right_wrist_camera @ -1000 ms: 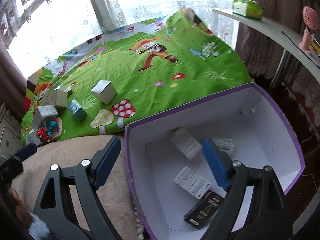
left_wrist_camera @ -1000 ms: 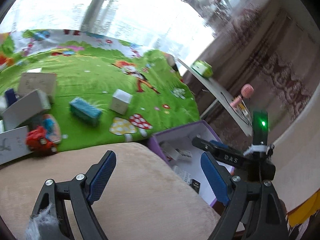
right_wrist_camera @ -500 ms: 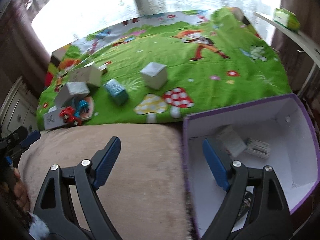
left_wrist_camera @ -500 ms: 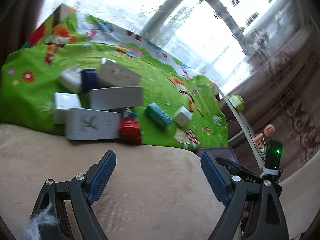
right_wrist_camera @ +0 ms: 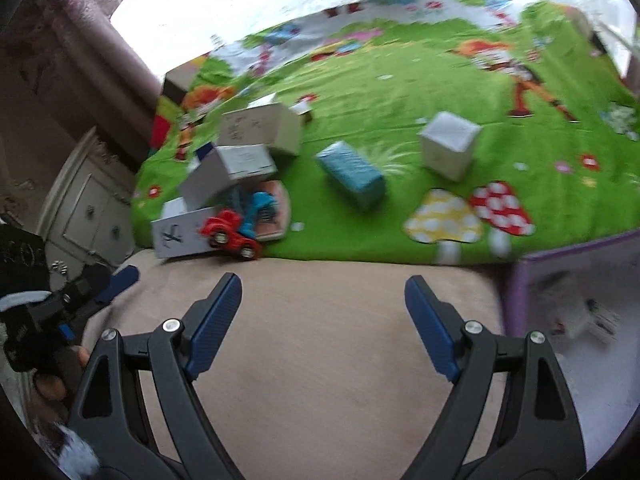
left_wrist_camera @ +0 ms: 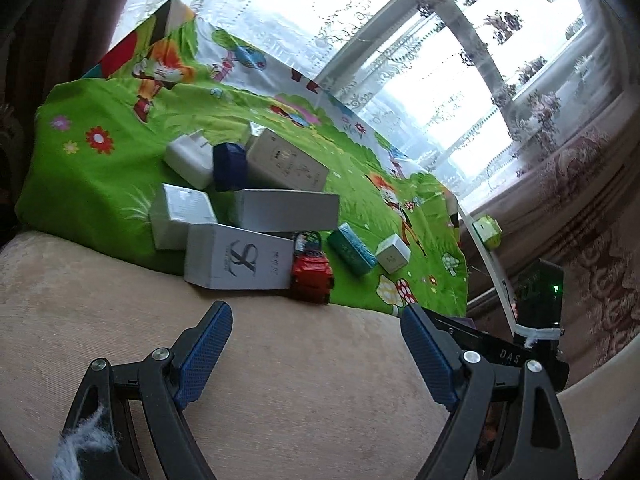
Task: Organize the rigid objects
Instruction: 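Move the open right tool back over the pile toward the red toy car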
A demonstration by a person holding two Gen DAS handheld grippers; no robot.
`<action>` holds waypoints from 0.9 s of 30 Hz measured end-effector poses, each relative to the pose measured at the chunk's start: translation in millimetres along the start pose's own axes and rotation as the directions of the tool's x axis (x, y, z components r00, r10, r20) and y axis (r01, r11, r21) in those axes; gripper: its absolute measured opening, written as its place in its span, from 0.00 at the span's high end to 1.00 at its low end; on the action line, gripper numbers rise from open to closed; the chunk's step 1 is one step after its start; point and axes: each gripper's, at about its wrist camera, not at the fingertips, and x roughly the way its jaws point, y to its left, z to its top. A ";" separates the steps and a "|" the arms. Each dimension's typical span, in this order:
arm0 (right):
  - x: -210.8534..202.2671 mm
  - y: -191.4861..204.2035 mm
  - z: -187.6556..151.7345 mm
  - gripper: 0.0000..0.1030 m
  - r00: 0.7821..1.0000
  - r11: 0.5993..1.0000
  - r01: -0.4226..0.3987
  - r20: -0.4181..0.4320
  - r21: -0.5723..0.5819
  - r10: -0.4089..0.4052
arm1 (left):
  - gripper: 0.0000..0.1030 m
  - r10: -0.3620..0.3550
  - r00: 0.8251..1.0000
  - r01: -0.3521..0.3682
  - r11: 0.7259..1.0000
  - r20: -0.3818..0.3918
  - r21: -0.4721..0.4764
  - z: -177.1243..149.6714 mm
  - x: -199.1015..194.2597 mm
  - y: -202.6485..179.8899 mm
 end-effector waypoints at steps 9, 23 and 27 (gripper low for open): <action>39.1 27.5 20.8 0.17 0.984 0.988 -0.156 -0.085 0.018 0.157 | 0.16 0.003 1.000 -0.003 0.998 0.009 -0.061 3.7 -3.3 18.3; 92.2 34.1 53.0 0.17 0.939 0.943 -0.284 -0.150 0.172 0.310 | 0.16 -0.005 1.000 0.005 0.997 0.009 -0.072 3.2 -3.5 20.5; 96.8 36.6 53.5 0.17 0.936 0.944 -0.286 -0.164 0.166 0.312 | 0.16 -0.005 1.000 0.005 0.997 0.009 -0.072 2.2 -2.5 20.0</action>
